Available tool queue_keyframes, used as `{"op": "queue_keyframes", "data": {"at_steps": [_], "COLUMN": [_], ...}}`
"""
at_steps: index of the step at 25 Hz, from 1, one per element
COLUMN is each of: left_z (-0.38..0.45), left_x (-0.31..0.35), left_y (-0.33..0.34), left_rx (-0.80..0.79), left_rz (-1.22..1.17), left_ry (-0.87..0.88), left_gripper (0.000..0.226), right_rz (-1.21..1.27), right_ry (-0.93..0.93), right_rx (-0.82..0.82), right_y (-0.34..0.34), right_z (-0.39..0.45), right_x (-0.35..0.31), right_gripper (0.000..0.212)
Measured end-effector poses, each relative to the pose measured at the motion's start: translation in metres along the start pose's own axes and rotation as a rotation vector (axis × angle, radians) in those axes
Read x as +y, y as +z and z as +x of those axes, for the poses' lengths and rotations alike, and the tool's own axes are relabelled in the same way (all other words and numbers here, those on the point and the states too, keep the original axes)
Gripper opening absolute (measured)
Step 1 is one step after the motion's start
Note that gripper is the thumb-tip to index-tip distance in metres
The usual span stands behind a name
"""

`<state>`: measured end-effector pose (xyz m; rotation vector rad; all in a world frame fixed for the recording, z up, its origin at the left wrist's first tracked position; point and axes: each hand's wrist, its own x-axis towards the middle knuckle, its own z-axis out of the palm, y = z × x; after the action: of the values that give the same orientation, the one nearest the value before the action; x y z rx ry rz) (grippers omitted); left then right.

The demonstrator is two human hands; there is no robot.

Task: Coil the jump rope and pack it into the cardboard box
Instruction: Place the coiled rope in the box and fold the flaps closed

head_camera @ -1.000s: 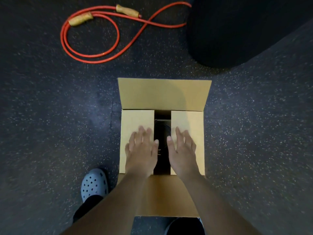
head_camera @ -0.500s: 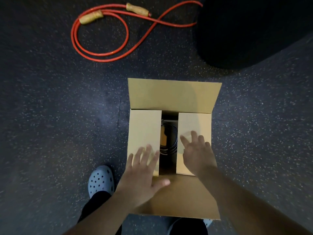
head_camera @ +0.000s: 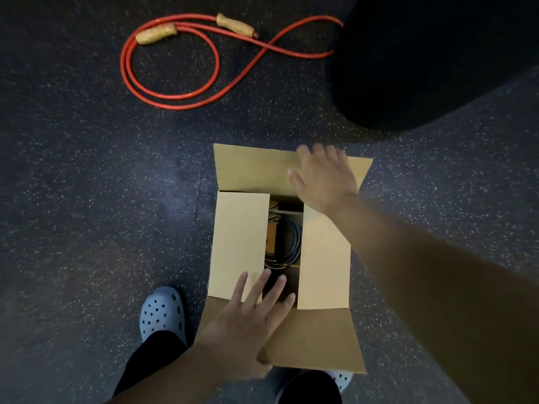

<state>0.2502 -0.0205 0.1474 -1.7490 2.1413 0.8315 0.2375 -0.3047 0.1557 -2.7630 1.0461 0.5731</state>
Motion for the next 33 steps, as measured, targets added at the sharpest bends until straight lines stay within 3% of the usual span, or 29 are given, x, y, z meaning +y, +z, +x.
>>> {"op": "queue_keyframes", "data": {"at_steps": [3,5,10,18,22,24,27,30,33], "left_z": [-0.002,0.005,0.017,0.013,0.010,0.012,0.032,0.054,0.064], "left_x": [-0.015,-0.027,-0.043,-0.038,-0.035,-0.033,-0.050,-0.066,-0.060], "left_y": [-0.012,-0.018,-0.024,-0.028,-0.025,-0.025,-0.034,-0.035,-0.023], "left_rx": [0.167,0.194,0.164,0.241,0.280,0.225,0.146,0.039,0.048], "left_rz": [0.021,0.029,0.060,0.085,0.039,0.016,-0.175,-0.131,-0.101], "left_ry": [-0.071,-0.155,-0.108,-0.122,-0.318,-0.403,-0.661,-0.578,-0.489], "left_gripper": [0.088,0.097,0.109,0.116,0.138,0.142,0.133,0.110,0.084], "right_rz": [0.060,0.089,0.127,0.104,0.178,0.204,0.273,0.268,0.102], "right_ry": [-0.009,-0.023,0.003,0.074,0.029,-0.020,-0.080,-0.027,-0.027], "right_rx": [0.055,0.036,0.016,0.049,0.019,-0.126,-0.466,-0.349,-0.176], "right_y": [0.001,0.008,0.029,0.029,0.037,0.043,0.062,0.082,0.102], "right_z": [-0.034,-0.058,-0.084,-0.078,-0.095,-0.109,-0.134,-0.155,-0.152], "right_x": [-0.008,-0.015,-0.024,-0.034,-0.031,-0.028,-0.026,-0.033,-0.037], "right_gripper": [0.039,0.041,0.054,0.049,0.050,0.052,0.059,0.062,0.063]}}
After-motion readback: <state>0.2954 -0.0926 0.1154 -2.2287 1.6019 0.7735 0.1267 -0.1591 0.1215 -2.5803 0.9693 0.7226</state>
